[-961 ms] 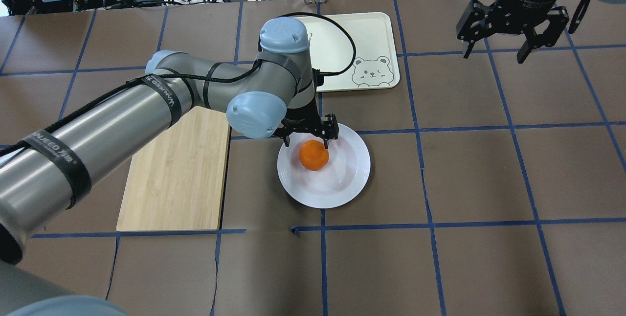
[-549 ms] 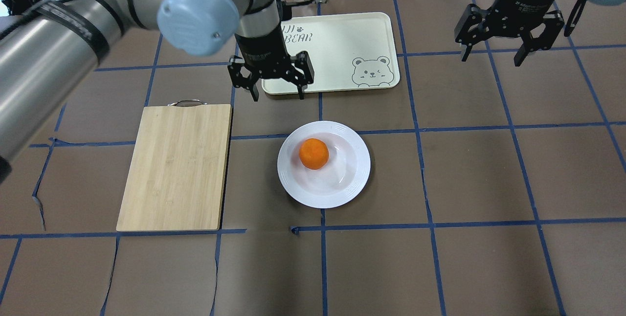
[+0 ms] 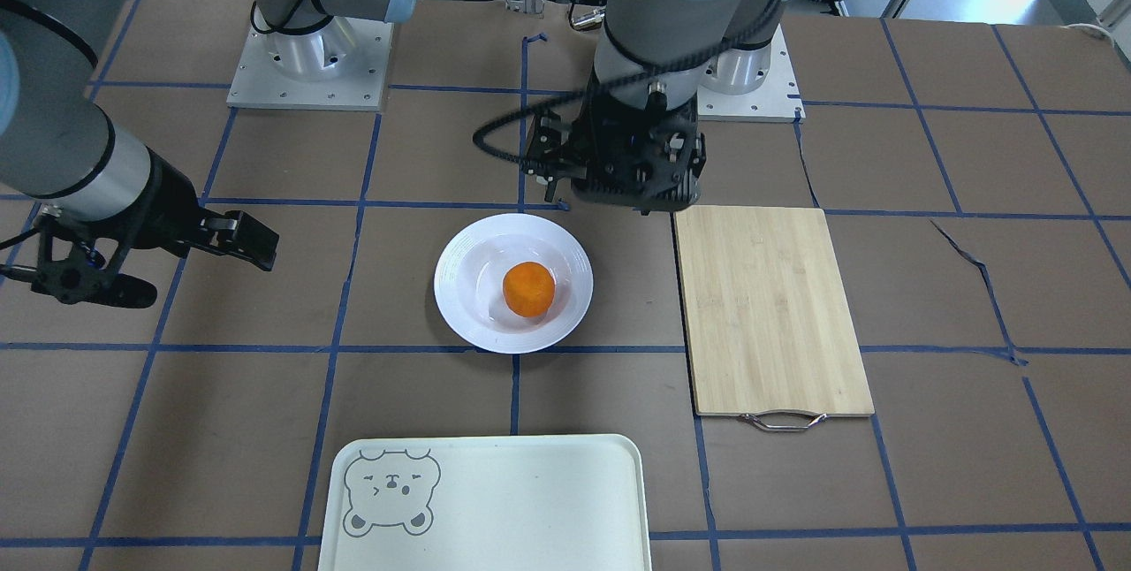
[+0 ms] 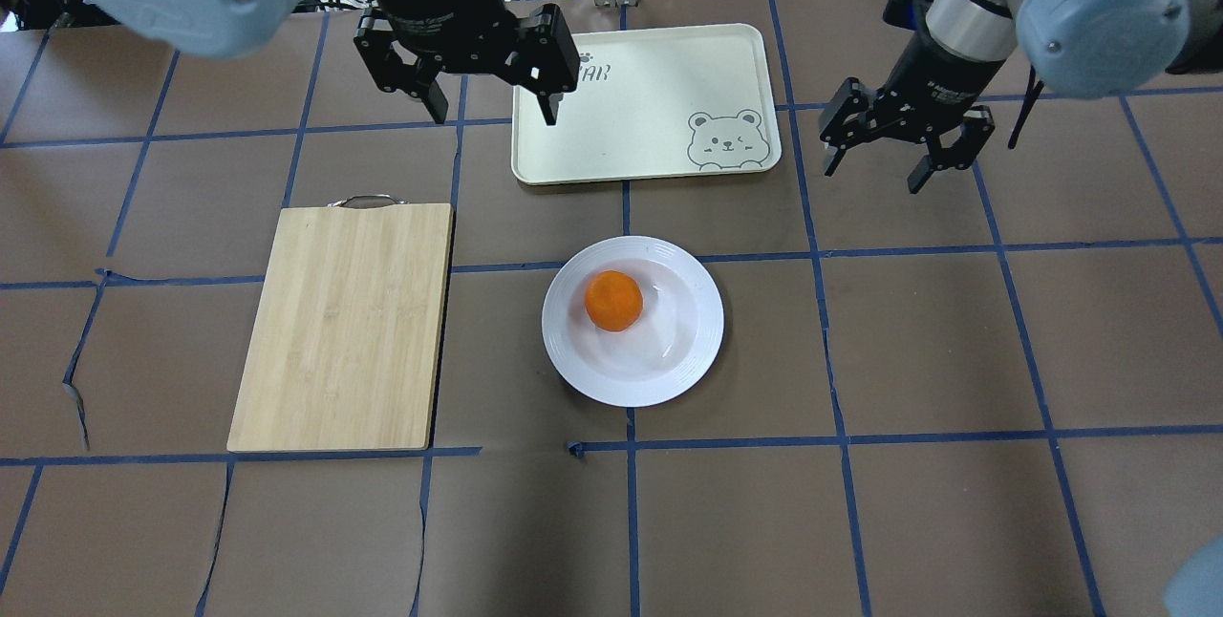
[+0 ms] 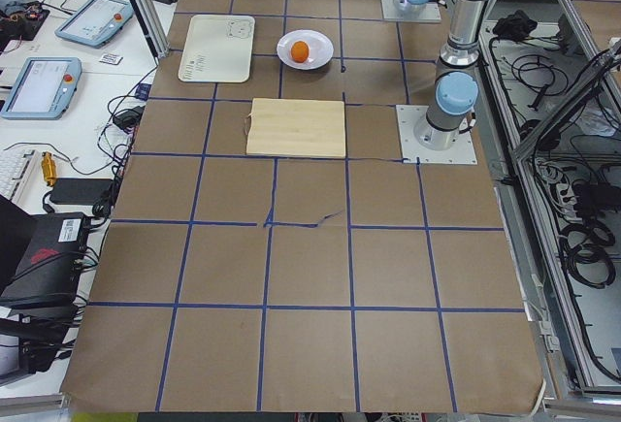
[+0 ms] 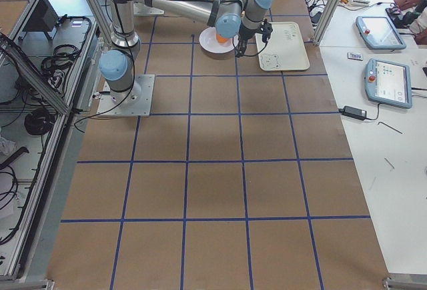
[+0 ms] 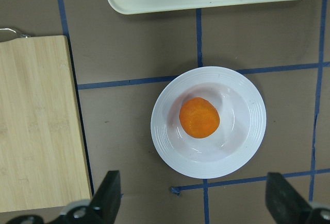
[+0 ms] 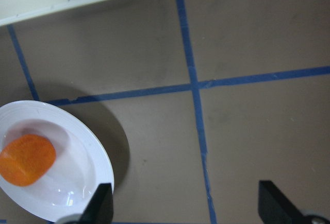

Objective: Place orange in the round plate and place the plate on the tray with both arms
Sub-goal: 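Raise the left gripper away from the plate while the right arm reaches toward the plate, then grip the rim of the white plate with the right gripper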

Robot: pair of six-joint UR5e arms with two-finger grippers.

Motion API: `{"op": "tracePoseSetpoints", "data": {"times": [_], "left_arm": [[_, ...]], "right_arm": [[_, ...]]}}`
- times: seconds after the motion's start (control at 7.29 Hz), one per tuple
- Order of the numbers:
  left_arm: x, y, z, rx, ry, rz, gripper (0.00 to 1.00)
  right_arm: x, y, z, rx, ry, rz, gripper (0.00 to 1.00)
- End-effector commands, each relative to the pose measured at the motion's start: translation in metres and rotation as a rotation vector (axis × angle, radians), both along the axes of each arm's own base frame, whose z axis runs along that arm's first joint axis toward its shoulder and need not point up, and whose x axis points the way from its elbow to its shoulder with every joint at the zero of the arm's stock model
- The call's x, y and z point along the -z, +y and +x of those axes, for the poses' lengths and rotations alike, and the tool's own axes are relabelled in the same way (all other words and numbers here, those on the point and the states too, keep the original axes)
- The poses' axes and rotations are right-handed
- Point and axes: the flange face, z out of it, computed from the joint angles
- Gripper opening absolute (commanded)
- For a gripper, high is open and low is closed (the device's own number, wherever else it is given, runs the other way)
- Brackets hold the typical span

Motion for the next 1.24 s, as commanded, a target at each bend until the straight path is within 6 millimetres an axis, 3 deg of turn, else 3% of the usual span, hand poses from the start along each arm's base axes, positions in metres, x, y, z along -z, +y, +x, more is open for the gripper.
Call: {"op": "tracePoseSetpoints", "data": {"times": [0.0, 0.14, 0.27, 0.41, 0.82, 1.1], "left_arm": [[0.018, 0.021, 0.02, 0.014, -0.04, -0.092, 1.0], [0.02, 0.005, 0.032, 0.063, -0.016, -0.21, 1.0], [0.005, -0.003, 0.072, -0.003, -0.017, -0.194, 1.0], [0.002, -0.007, 0.095, -0.053, 0.048, -0.148, 1.0], [-0.004, 0.006, 0.116, -0.086, -0.022, -0.114, 1.0], [-0.004, 0.007, 0.121, -0.091, -0.047, -0.119, 1.0]], "right_arm": [[0.063, 0.017, 0.01, -0.028, -0.067, -0.096, 1.0], [0.087, 0.033, 0.021, -0.028, -0.128, -0.123, 1.0], [0.106, 0.045, 0.033, -0.048, -0.247, -0.191, 1.0], [0.123, 0.053, 0.037, -0.057, -0.269, -0.23, 1.0], [0.158, 0.051, 0.058, -0.047, -0.455, -0.242, 1.0], [0.166, 0.07, 0.09, -0.108, -0.465, -0.243, 1.0]]}}
